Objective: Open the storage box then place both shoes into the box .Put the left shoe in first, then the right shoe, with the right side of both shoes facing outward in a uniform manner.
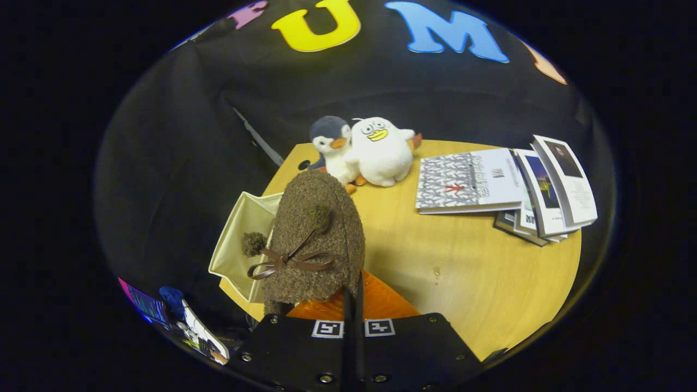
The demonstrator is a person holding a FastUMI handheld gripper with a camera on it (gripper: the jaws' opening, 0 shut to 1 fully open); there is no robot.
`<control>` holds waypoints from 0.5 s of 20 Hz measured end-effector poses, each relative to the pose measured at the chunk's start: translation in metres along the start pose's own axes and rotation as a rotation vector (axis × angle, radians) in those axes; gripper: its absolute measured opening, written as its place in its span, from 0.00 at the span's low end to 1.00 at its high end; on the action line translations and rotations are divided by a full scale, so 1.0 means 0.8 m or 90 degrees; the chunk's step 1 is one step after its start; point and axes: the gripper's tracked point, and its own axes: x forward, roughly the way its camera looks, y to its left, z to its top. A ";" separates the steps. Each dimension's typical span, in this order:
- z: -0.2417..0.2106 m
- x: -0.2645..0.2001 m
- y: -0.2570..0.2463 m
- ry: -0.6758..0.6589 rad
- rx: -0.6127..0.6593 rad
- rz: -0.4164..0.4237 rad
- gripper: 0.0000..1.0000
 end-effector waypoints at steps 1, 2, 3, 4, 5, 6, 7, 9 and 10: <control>0.008 0.009 0.016 0.001 -0.017 0.009 0.00; 0.017 0.018 0.038 0.001 -0.035 0.019 0.00; 0.024 0.028 0.061 0.004 -0.052 0.030 0.00; 0.030 0.038 0.084 0.006 -0.064 0.042 0.00; 0.034 0.049 0.105 0.010 -0.073 0.051 0.00; 0.037 0.058 0.124 0.014 -0.083 0.061 0.00; 0.040 0.070 0.140 0.020 -0.089 0.071 0.00; 0.037 0.096 0.172 0.036 -0.093 0.080 0.00; 0.035 0.107 0.181 0.043 -0.096 0.080 0.00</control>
